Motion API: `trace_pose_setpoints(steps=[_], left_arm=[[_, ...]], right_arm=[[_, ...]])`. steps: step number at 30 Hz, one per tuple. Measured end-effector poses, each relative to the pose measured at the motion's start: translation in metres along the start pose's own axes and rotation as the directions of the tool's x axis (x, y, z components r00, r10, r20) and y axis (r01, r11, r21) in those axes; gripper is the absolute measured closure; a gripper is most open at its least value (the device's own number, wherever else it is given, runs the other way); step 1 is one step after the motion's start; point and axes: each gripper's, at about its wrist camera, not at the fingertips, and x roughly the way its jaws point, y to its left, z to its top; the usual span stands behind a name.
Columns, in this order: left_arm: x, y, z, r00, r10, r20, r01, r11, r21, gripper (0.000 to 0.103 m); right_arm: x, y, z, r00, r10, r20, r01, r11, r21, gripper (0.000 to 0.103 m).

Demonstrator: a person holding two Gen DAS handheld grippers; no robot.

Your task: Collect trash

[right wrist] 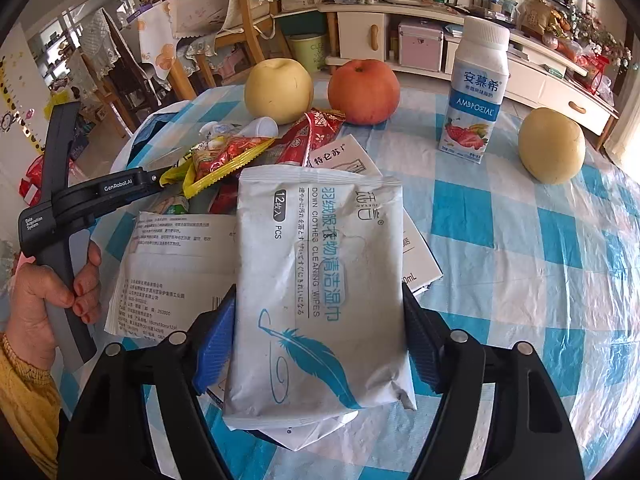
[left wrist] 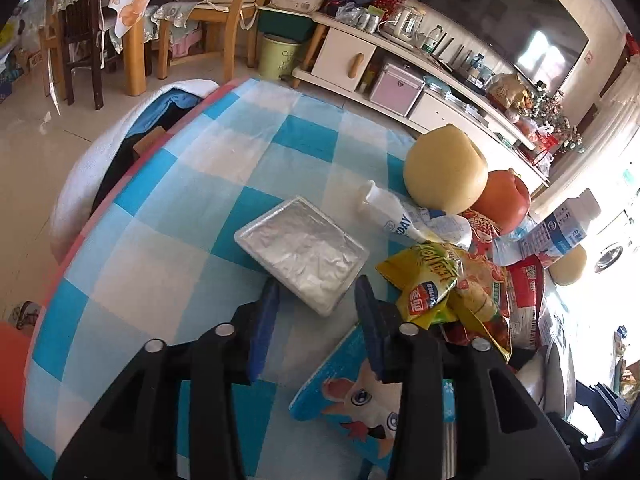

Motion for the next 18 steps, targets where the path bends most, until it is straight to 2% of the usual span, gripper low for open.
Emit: trace_pose_setpoints(steps=[1, 2, 8, 9, 12, 18], left_arm=[[-0.001, 0.0, 0.002, 1.0, 0.012, 0.011, -0.012, 1.0, 0.002, 0.034], [0.0, -0.001, 0.003, 0.999, 0.036, 0.019, -0.036, 0.999, 0.001, 0.031], [0.016, -0.005, 0.017, 0.988, 0.152, 0.0, -0.152, 0.988, -0.006, 0.03], [0.018, -0.006, 0.019, 0.987, 0.164, 0.001, -0.164, 0.987, -0.007, 0.024], [0.028, -0.009, 0.024, 0.968, 0.25, 0.003, -0.25, 0.968, 0.011, 0.023], [0.04, -0.014, 0.035, 0.949, 0.314, -0.012, -0.314, 0.949, 0.012, 0.025]], right_arm=[[0.0, 0.001, 0.0, 1.0, -0.003, 0.001, 0.003, 1.0, -0.006, 0.029], [0.0, 0.002, 0.0, 1.0, -0.007, 0.001, 0.007, 1.0, -0.013, 0.029], [0.002, 0.005, 0.0, 1.0, -0.016, 0.0, 0.016, 0.999, -0.033, 0.029], [0.002, 0.005, 0.0, 1.0, -0.015, -0.001, 0.015, 0.999, -0.037, 0.029], [0.003, 0.006, -0.001, 1.0, -0.009, -0.003, 0.008, 0.999, -0.041, 0.029], [0.004, 0.006, 0.0, 1.0, 0.003, -0.009, -0.003, 0.999, -0.038, 0.028]])
